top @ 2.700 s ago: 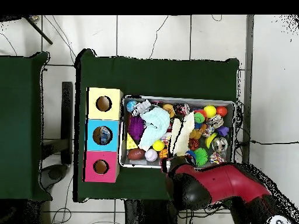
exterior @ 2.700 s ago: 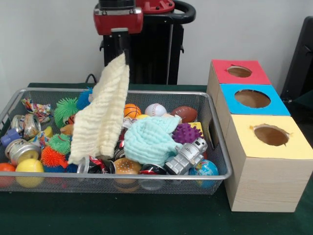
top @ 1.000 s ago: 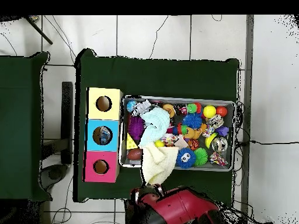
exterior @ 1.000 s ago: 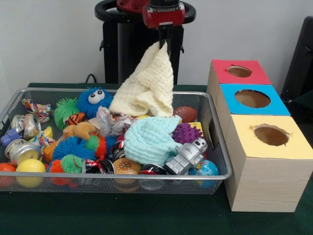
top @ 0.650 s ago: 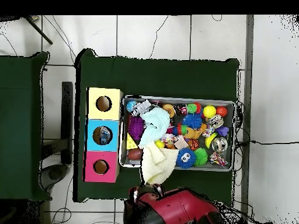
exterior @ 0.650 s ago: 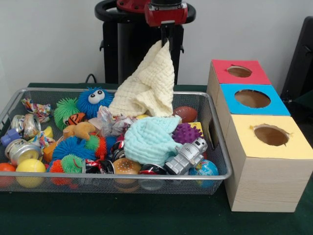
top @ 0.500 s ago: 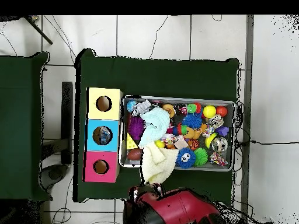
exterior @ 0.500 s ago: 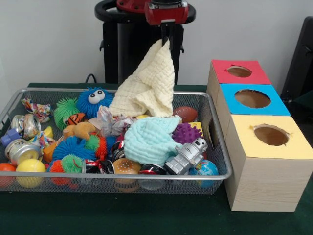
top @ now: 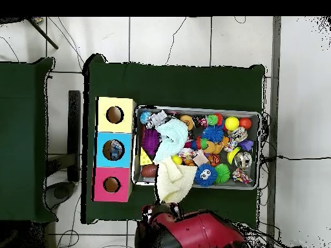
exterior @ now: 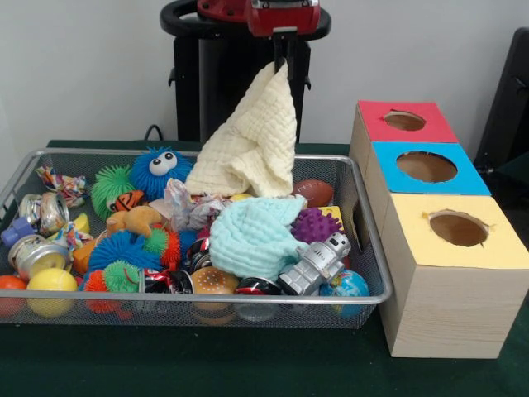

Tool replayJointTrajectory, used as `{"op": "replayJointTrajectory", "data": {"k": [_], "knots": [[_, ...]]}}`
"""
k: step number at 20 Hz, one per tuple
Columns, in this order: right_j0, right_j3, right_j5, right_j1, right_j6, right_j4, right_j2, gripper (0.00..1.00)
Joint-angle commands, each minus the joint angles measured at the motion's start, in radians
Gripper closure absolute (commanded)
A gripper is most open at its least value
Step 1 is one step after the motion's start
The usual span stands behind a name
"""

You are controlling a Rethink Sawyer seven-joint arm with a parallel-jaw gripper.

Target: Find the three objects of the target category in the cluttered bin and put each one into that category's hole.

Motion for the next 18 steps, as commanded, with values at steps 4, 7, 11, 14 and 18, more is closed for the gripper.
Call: {"op": "replayJointTrajectory", "data": {"k": [4, 7, 11, 14, 18], "knots": [[-0.004, 0.019, 0.021, -0.004, 0.060, 0.042, -0.002, 1.00], [-0.005, 0.009, 0.015, 0.010, 0.059, 0.028, -0.010, 1.00], [-0.044, -0.028, 0.022, 0.051, 0.018, -0.005, -0.003, 1.00], [-0.097, -0.088, 0.041, 0.114, -0.045, -0.045, 0.011, 1.00], [-0.199, -0.136, 0.082, 0.149, -0.155, -0.078, 0.068, 1.00]]}}
